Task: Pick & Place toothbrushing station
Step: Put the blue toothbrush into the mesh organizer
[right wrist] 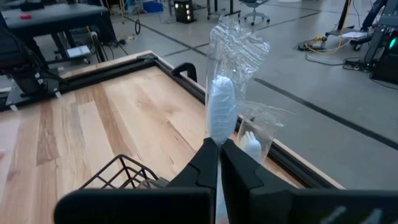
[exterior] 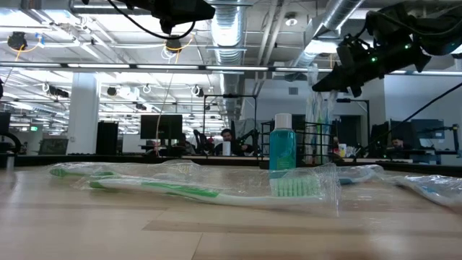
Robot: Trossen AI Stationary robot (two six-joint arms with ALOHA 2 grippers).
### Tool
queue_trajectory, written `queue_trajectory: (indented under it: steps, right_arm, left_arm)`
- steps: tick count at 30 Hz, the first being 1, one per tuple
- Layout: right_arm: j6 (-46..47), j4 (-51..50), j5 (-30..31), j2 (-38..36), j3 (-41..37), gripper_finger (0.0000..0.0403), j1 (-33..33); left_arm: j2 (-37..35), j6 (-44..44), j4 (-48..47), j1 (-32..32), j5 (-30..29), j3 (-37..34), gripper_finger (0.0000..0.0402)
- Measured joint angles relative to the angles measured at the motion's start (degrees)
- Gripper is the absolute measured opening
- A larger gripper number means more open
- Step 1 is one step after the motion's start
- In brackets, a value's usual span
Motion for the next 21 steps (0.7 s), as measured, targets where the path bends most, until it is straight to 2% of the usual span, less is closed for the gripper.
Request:
queue_trajectory:
  steps: [7,21]
  right_arm:
    - [0.16,-0.2,-1.4,0.01,-0.07,0.0007,0.02]
    - [-1.19,-0.59,-3.25,0.0,0.17,0.0094,0.04]
  left_arm:
    - [0.0,0.0,0.0,0.0,-0.01,0.0,0.004]
    - [0.0,0.0,0.0,0.0,-0.01,0.0,0.004]
